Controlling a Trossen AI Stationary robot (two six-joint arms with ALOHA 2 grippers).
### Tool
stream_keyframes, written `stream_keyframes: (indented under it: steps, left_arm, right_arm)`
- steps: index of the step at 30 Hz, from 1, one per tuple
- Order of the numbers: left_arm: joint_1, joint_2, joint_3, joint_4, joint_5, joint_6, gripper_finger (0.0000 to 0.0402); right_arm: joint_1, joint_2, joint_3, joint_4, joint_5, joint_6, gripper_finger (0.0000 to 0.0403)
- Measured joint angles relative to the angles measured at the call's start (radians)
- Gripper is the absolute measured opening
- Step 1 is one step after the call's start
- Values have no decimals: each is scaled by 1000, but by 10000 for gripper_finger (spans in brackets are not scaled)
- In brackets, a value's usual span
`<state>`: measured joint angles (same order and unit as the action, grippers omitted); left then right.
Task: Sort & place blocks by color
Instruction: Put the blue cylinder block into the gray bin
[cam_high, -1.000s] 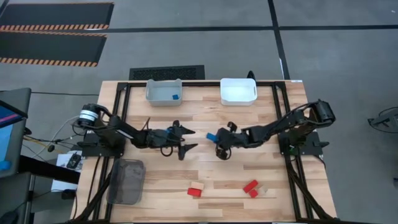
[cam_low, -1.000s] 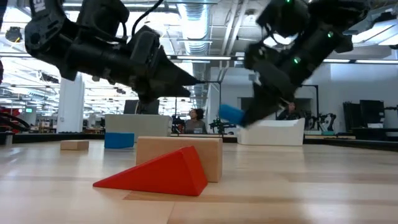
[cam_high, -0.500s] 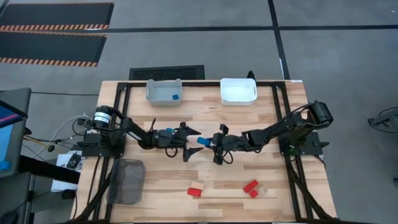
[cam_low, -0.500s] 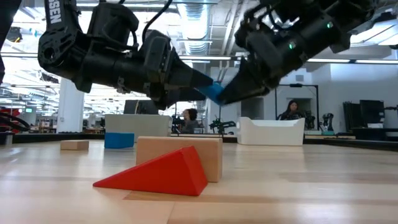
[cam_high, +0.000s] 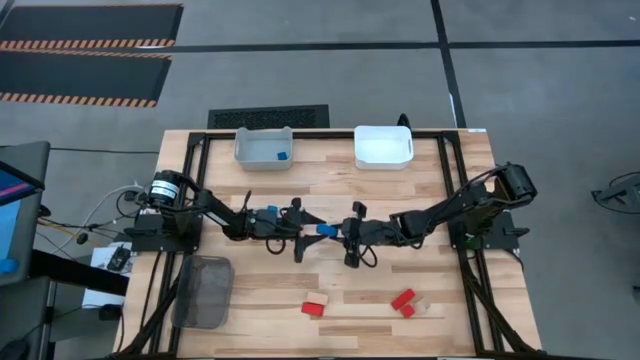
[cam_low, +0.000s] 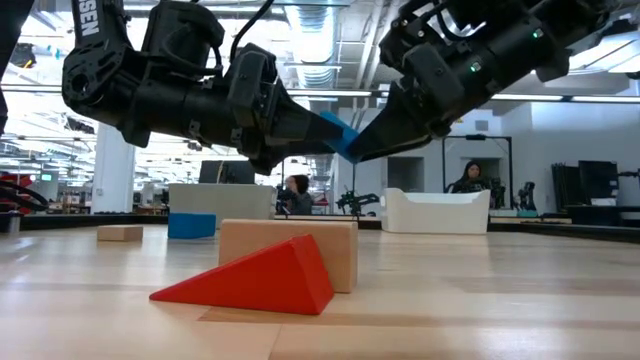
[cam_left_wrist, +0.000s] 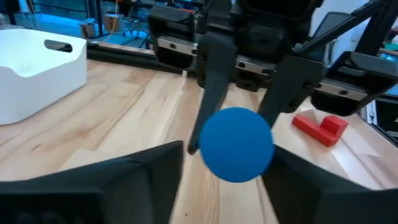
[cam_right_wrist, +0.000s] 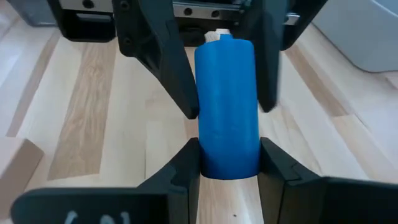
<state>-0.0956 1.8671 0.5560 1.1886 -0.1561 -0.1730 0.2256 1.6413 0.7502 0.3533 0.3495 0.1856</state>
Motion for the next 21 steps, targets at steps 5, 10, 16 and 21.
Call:
stream_keyframes:
  steps: [5,10,16,21]
  left_arm:
    - [0,0,0,0,9,9,93]
    - [3,0,0,1,14,8,88]
    - [3,0,0,0,-22,-1,113]
    - [3,0,0,-1,-33,-8,125]
  right_arm:
    - [-7,0,0,-4,-6,-6,125]
    - [-13,0,0,-2,-6,5,187]
    - [-19,0,0,2,-6,23,252]
    - [-19,0,0,-1,-3,23,258]
